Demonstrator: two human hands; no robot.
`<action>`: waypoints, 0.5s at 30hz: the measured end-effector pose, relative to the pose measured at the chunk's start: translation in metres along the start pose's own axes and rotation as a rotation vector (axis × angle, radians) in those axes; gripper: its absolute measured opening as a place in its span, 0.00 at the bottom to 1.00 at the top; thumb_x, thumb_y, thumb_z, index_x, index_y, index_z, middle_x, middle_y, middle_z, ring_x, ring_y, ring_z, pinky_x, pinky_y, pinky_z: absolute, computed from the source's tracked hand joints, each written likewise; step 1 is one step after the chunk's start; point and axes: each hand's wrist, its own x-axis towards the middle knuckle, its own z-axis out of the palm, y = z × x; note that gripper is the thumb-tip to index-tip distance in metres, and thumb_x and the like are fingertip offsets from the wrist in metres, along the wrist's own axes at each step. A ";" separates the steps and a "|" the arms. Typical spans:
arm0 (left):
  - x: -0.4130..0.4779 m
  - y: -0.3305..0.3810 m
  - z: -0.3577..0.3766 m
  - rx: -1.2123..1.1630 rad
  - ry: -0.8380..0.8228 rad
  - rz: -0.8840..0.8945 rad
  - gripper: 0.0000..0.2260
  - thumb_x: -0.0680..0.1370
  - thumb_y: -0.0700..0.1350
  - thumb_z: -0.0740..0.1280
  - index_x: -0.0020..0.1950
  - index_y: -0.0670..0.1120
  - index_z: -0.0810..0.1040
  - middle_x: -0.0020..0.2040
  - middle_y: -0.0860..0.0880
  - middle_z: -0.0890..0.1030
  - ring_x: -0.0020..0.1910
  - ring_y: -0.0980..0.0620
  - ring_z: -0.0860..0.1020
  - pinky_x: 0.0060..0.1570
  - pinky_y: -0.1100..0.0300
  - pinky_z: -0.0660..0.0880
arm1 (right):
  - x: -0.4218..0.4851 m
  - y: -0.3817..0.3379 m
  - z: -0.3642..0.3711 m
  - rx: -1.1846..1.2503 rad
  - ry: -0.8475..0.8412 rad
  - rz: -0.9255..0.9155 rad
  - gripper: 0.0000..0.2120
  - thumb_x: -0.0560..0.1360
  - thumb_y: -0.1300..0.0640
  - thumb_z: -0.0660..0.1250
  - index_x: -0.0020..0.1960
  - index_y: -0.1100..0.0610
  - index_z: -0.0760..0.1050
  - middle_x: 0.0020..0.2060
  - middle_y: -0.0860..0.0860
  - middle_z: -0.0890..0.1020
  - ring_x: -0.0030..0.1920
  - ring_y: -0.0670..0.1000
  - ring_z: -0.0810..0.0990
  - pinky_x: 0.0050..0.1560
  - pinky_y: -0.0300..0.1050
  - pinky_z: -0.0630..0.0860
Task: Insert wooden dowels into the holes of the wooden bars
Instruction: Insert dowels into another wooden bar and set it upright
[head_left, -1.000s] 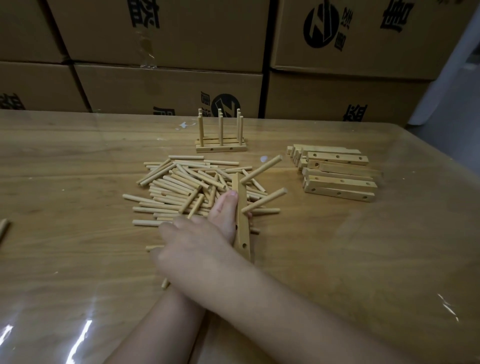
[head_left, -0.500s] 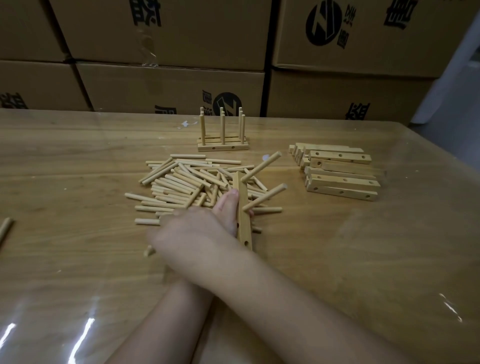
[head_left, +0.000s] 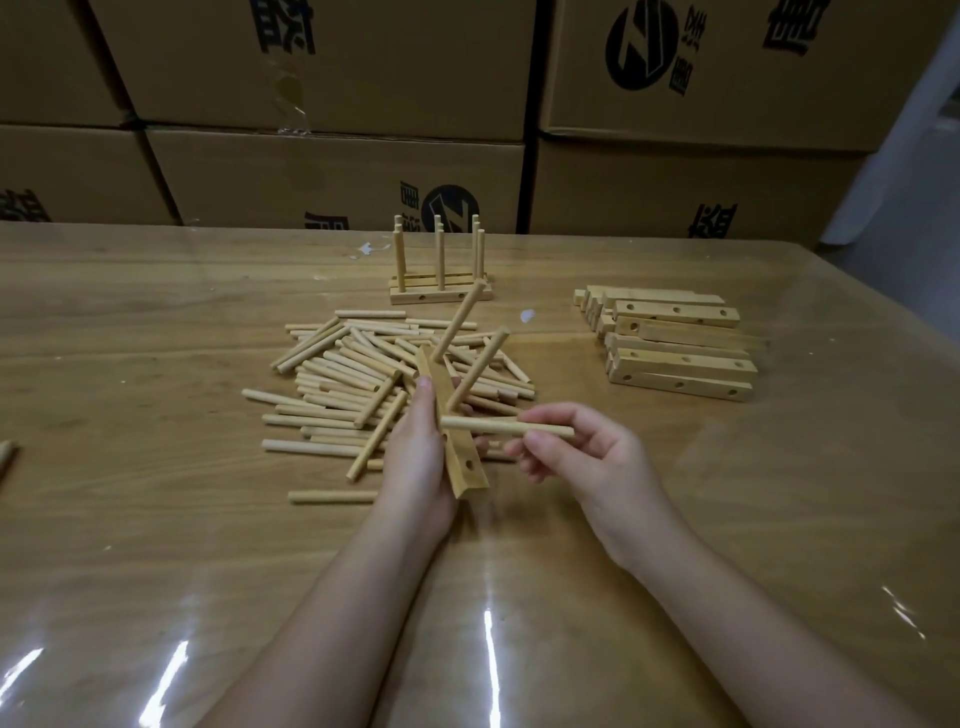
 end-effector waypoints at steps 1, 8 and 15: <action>0.001 -0.001 -0.002 -0.006 0.013 0.022 0.18 0.81 0.55 0.58 0.45 0.42 0.76 0.36 0.44 0.77 0.30 0.49 0.76 0.28 0.59 0.75 | 0.001 0.003 -0.001 0.035 0.006 0.019 0.08 0.69 0.61 0.68 0.48 0.58 0.79 0.37 0.56 0.84 0.36 0.48 0.81 0.38 0.37 0.77; 0.002 0.001 0.000 -0.064 0.033 0.011 0.16 0.80 0.54 0.60 0.46 0.44 0.79 0.30 0.48 0.78 0.26 0.53 0.75 0.23 0.63 0.73 | 0.010 0.012 -0.011 0.097 -0.017 0.063 0.10 0.65 0.55 0.72 0.46 0.52 0.83 0.36 0.52 0.82 0.39 0.48 0.78 0.41 0.37 0.76; 0.001 -0.001 0.001 -0.069 0.020 0.011 0.15 0.81 0.53 0.59 0.44 0.46 0.80 0.29 0.50 0.77 0.27 0.56 0.74 0.32 0.59 0.73 | 0.015 0.015 -0.023 0.096 -0.010 0.098 0.12 0.62 0.51 0.75 0.45 0.51 0.83 0.35 0.45 0.79 0.37 0.42 0.75 0.39 0.35 0.73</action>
